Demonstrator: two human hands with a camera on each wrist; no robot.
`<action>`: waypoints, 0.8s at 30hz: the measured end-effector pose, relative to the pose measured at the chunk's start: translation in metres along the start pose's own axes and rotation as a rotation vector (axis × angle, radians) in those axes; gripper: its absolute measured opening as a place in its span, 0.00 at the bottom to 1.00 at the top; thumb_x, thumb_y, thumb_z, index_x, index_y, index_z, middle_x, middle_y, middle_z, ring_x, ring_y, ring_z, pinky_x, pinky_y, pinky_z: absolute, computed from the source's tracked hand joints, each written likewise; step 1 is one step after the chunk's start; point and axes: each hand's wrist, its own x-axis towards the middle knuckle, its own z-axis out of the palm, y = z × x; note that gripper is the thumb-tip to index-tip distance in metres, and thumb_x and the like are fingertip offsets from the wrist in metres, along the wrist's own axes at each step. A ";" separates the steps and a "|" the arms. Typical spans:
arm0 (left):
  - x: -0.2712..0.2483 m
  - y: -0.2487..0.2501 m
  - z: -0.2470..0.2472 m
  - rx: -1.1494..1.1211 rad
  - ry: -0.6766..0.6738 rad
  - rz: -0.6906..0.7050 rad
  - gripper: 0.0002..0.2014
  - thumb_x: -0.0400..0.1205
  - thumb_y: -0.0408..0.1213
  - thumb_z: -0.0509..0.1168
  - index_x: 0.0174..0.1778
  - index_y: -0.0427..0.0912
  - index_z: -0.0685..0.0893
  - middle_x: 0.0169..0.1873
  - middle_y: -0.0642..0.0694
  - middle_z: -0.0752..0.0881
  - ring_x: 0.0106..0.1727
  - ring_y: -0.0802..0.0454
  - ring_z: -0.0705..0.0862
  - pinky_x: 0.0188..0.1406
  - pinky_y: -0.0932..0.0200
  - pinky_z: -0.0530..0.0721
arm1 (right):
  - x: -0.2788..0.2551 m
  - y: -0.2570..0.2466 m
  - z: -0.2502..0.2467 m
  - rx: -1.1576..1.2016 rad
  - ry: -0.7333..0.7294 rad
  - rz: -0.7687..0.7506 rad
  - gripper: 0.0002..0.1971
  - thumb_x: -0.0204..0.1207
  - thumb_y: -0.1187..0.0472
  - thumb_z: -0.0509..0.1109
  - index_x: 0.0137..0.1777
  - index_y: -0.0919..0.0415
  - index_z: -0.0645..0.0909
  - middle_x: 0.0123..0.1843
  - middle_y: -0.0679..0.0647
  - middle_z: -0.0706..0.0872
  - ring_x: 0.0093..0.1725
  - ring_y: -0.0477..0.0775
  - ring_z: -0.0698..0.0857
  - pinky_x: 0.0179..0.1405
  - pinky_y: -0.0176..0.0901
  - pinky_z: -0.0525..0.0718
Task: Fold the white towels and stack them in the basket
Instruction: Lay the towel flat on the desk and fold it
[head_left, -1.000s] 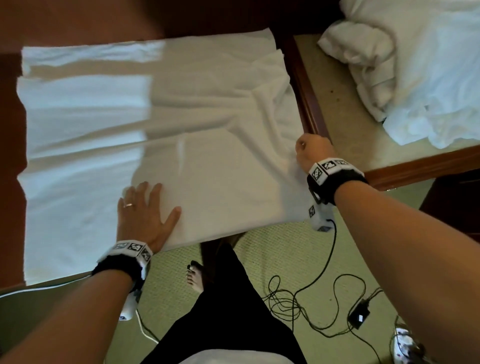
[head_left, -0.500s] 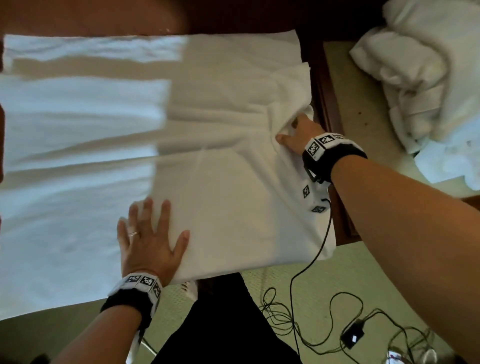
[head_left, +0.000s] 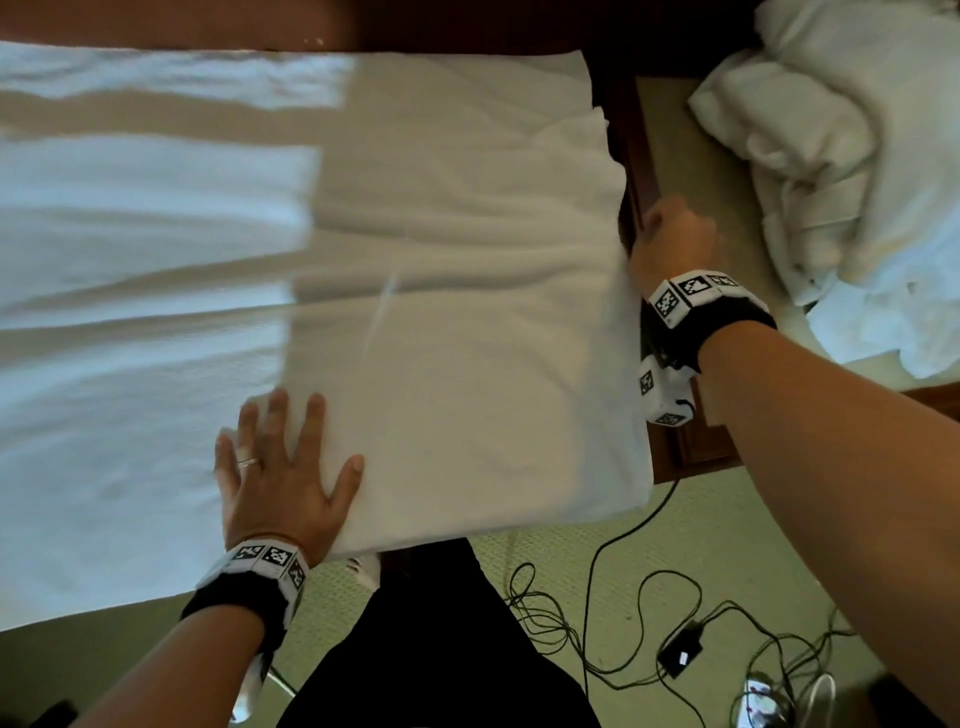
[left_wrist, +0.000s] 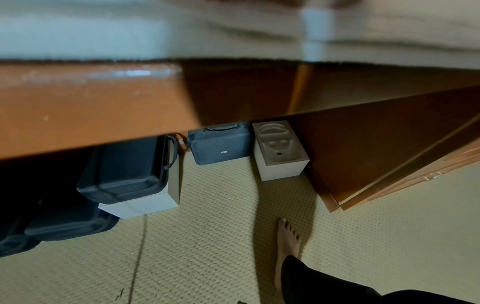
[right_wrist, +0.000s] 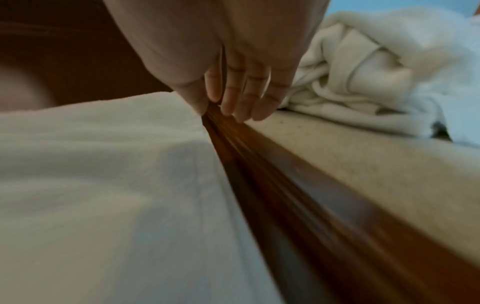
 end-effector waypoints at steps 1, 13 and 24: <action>0.000 0.000 0.000 0.001 0.002 0.000 0.41 0.80 0.68 0.46 0.88 0.50 0.59 0.87 0.38 0.55 0.87 0.35 0.50 0.84 0.32 0.47 | -0.005 0.007 -0.002 -0.006 0.014 0.005 0.08 0.82 0.58 0.63 0.57 0.58 0.79 0.48 0.65 0.82 0.47 0.70 0.81 0.48 0.55 0.82; -0.001 0.000 0.001 0.008 0.023 0.013 0.40 0.81 0.69 0.44 0.88 0.52 0.55 0.87 0.38 0.53 0.88 0.35 0.48 0.84 0.32 0.46 | -0.077 0.054 0.033 0.180 -0.103 0.112 0.11 0.81 0.63 0.68 0.62 0.58 0.79 0.56 0.65 0.86 0.54 0.66 0.85 0.49 0.44 0.80; -0.005 0.001 -0.006 -0.020 0.013 0.030 0.41 0.81 0.70 0.43 0.87 0.49 0.57 0.86 0.36 0.56 0.87 0.34 0.51 0.83 0.31 0.50 | -0.183 0.108 0.029 0.191 -0.345 0.217 0.09 0.76 0.51 0.73 0.51 0.54 0.81 0.46 0.56 0.86 0.47 0.60 0.83 0.47 0.46 0.80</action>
